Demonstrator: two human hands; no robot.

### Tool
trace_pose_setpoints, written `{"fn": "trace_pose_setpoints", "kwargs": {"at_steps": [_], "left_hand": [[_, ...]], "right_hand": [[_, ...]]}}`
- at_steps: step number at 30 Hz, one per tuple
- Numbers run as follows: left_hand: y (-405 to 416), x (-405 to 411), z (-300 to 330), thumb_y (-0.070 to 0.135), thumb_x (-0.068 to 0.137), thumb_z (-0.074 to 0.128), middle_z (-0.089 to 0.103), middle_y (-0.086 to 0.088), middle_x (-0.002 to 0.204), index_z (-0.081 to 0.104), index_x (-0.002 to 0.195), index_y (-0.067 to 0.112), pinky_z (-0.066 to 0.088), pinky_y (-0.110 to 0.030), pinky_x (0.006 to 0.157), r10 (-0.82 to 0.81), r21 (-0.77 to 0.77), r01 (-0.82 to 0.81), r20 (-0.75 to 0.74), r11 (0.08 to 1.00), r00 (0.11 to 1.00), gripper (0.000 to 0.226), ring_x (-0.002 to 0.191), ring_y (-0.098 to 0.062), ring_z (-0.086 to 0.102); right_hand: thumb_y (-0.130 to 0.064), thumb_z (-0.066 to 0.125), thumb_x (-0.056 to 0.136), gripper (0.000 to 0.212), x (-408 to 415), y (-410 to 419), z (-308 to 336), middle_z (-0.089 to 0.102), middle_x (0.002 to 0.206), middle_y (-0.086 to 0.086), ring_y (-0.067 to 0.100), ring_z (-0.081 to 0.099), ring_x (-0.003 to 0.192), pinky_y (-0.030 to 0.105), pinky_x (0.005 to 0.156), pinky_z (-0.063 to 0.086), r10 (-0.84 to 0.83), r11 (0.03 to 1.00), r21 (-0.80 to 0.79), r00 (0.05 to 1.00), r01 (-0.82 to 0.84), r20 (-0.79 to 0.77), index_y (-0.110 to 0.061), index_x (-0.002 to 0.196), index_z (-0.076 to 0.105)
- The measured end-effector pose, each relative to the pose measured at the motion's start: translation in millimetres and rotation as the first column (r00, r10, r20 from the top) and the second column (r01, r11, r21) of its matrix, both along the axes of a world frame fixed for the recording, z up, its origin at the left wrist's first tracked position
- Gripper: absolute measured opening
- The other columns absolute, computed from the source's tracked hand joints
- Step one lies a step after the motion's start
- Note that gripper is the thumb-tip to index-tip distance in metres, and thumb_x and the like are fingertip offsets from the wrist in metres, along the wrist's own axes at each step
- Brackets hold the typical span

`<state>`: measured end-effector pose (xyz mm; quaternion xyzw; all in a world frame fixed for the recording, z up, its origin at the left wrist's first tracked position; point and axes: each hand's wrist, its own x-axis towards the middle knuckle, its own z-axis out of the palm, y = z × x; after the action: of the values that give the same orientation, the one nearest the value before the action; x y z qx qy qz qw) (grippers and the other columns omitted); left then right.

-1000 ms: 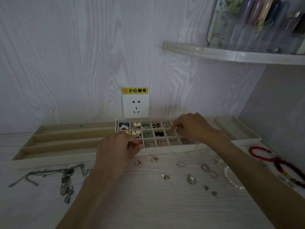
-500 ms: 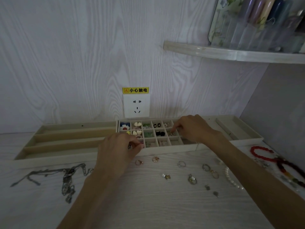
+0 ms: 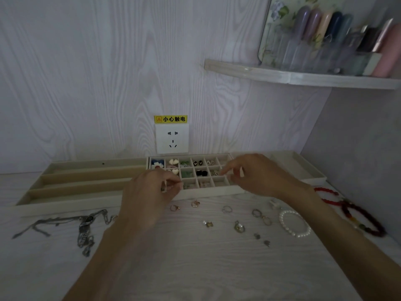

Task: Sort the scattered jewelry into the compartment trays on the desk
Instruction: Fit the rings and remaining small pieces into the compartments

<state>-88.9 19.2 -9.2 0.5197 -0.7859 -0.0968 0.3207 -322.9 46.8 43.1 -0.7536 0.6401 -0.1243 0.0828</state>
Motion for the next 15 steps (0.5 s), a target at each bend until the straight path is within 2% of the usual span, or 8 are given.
{"fn": "trace_pose_setpoints", "kwargs": {"at_steps": [1,3,5,6,9,12,15], "left_hand": [[2.9,-2.1,0.5,0.035,0.086,0.064,0.064,0.02,0.082,0.072,0.091,0.035,0.046,-0.02,0.063,-0.05,0.01,0.05,-0.005,0.999,0.999,0.009,0.078,0.0,0.059],[1.3,-9.8,2.1,0.027,0.09,0.059,0.065,0.016,0.091,0.071,0.1,0.033,0.047,-0.021,0.071,-0.159,0.007,0.159,0.055,0.987,0.986,0.017,0.087,-0.002,0.058],[-10.8,-24.5,5.3,0.023,0.093,0.051,0.059,0.01,0.111,0.064,0.117,0.032,0.044,-0.03,0.089,-0.212,-0.008,0.22,0.233,0.976,0.949,0.028,0.109,-0.012,0.05],[-18.4,-33.6,7.9,0.022,0.094,0.048,0.054,0.007,0.12,0.058,0.124,0.031,0.04,-0.032,0.094,-0.215,-0.004,0.228,0.316,0.974,0.924,0.033,0.115,-0.015,0.043],[-38.9,-56.5,13.6,0.024,0.096,0.039,0.046,0.0,0.125,0.049,0.133,0.029,0.035,-0.034,0.093,-0.226,0.017,0.245,0.453,0.969,0.863,0.039,0.117,-0.019,0.036],[-51.5,-68.8,12.7,0.027,0.098,0.033,0.044,-0.004,0.125,0.045,0.136,0.027,0.033,-0.036,0.094,-0.248,0.056,0.26,0.544,0.964,0.802,0.04,0.118,-0.021,0.035],[-58.0,-76.5,12.0,0.028,0.099,0.03,0.044,-0.005,0.125,0.044,0.137,0.025,0.033,-0.036,0.094,-0.251,0.065,0.268,0.603,0.961,0.757,0.041,0.117,-0.022,0.036]], "right_hand": [[-0.02,0.053,0.092,0.025,0.3,4.9,-1.4,0.057,0.082,-0.014,-0.002,0.046,0.065,0.012,0.06,0.03,-0.001,1.0,0.01,1.0,0.001,-0.001,-0.032,0.108,0.067],[-0.013,0.05,0.093,0.03,-1.1,6.2,-4.2,0.051,0.075,-0.015,0.003,0.047,0.073,0.017,0.065,0.032,-0.025,0.999,-0.021,0.999,0.024,-0.04,-0.031,0.11,0.067],[-0.006,0.045,0.093,0.036,-4.9,0.3,-8.1,0.045,0.077,-0.014,0.011,0.049,0.085,0.023,0.072,0.032,-0.057,0.996,-0.069,0.995,0.051,-0.083,-0.028,0.113,0.066],[-0.004,0.043,0.093,0.038,-7.0,-3.9,-10.2,0.049,0.085,-0.008,0.016,0.05,0.093,0.025,0.075,0.032,-0.073,0.995,-0.079,0.992,0.064,-0.106,-0.027,0.114,0.065],[-0.002,0.043,0.091,0.044,-9.6,-19.6,-17.3,0.052,0.115,0.006,0.023,0.043,0.11,0.03,0.082,0.03,-0.109,0.994,-0.047,0.979,0.103,-0.175,-0.031,0.12,0.06],[-0.003,0.043,0.09,0.048,-7.0,-30.3,-23.5,0.048,0.123,0.006,0.024,0.039,0.114,0.029,0.08,0.025,-0.098,0.995,-0.017,0.969,0.096,-0.226,-0.034,0.125,0.056],[-0.007,0.043,0.091,0.05,-7.3,-40.4,-29.2,0.048,0.124,0.006,0.024,0.038,0.114,0.03,0.079,0.025,-0.073,0.997,-0.005,0.953,0.075,-0.293,-0.037,0.129,0.052]]}}
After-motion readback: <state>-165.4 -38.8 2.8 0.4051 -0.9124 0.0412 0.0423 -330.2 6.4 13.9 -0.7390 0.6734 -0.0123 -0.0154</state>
